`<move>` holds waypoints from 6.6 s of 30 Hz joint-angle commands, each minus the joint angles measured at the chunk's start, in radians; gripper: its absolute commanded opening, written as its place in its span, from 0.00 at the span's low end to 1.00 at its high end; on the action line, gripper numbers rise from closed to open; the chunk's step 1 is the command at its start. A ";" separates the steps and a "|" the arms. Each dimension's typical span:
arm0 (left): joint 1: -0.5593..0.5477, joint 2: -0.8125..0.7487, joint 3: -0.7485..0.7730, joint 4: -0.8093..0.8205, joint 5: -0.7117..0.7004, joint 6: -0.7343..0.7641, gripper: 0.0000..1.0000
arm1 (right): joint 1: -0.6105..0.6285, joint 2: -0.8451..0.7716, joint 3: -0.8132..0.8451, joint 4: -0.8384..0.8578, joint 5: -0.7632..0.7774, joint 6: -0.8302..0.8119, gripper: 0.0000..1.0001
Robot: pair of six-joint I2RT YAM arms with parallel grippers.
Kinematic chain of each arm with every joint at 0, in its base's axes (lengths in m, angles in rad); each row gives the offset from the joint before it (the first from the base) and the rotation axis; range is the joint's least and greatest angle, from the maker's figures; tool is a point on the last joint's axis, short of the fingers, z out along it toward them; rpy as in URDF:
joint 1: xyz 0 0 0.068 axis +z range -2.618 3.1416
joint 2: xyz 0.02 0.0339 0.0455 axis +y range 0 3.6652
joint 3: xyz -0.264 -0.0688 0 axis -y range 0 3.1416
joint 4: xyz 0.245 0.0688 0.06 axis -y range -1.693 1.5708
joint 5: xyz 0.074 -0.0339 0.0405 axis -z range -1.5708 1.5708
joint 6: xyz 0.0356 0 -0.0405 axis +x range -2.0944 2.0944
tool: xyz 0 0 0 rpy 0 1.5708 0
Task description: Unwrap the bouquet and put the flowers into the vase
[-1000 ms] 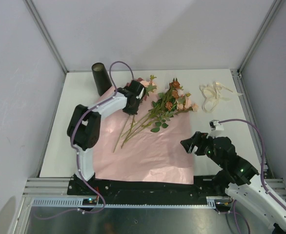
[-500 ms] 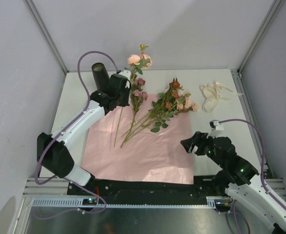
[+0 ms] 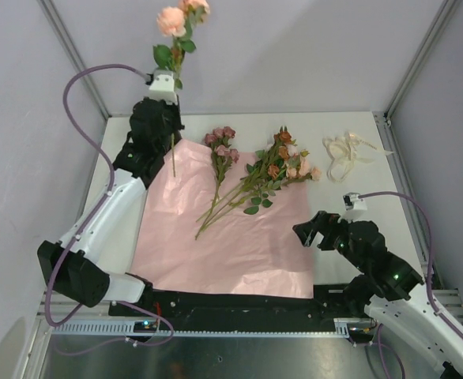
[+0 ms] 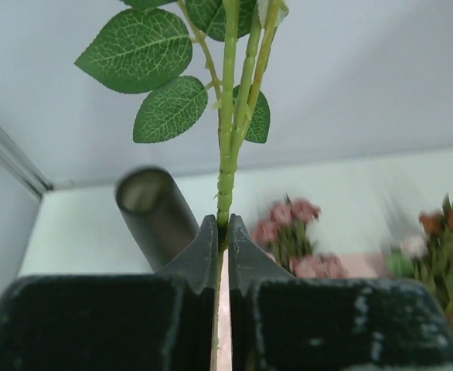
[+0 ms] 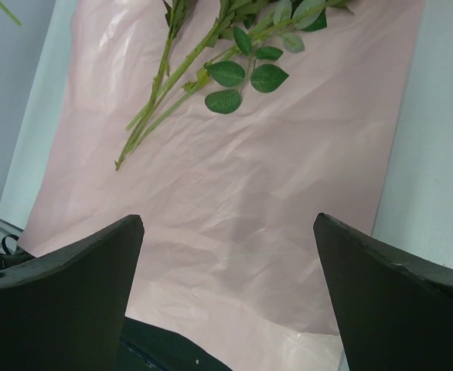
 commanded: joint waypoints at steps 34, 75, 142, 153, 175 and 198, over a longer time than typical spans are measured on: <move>0.334 0.460 0.228 0.612 0.413 -0.134 0.22 | 0.002 0.050 0.172 -0.061 0.022 -0.026 0.96; 0.206 -0.020 -0.240 -0.118 0.690 -0.326 0.95 | 0.005 -0.081 0.162 -0.150 -0.010 -0.007 0.97; -0.057 0.544 0.265 -0.489 0.231 -0.226 0.00 | 0.045 -0.215 0.156 -0.235 0.161 0.052 0.95; -0.045 0.269 0.255 -0.355 0.184 -0.233 0.00 | 0.046 -0.204 0.156 -0.225 0.173 0.039 0.95; 0.268 0.079 -0.001 0.788 0.333 -0.093 0.00 | 0.046 -0.148 0.157 -0.207 0.184 0.056 0.94; 0.391 0.352 0.081 0.966 0.475 -0.307 0.00 | 0.045 -0.065 0.178 -0.183 0.181 0.044 0.94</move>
